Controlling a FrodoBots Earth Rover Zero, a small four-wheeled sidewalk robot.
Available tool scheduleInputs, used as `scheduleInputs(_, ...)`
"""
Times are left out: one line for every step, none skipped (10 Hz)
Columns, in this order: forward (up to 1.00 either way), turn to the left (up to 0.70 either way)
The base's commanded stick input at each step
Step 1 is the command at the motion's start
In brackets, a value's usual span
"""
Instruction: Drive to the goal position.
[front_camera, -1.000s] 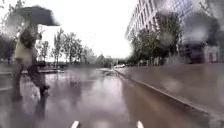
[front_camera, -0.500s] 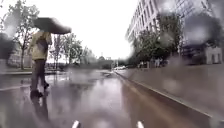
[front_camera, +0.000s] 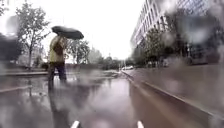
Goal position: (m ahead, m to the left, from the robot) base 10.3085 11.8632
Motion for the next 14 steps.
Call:
scheduleInputs(0.7, 0.0)
scheduleInputs(0.7, 0.0)
scheduleInputs(0.7, 0.0)
scheduleInputs(0.7, 0.0)
scheduleInputs(0.7, 0.0)
scheduleInputs(0.7, 0.0)
scheduleInputs(0.7, 0.0)
scheduleInputs(0.7, 0.0)
scheduleInputs(0.7, 0.0)
scheduleInputs(0.7, 0.0)
scheduleInputs(0.7, 0.0)
scheduleInputs(0.7, 0.0)
scheduleInputs(0.7, 0.0)
scheduleInputs(0.7, 0.0)
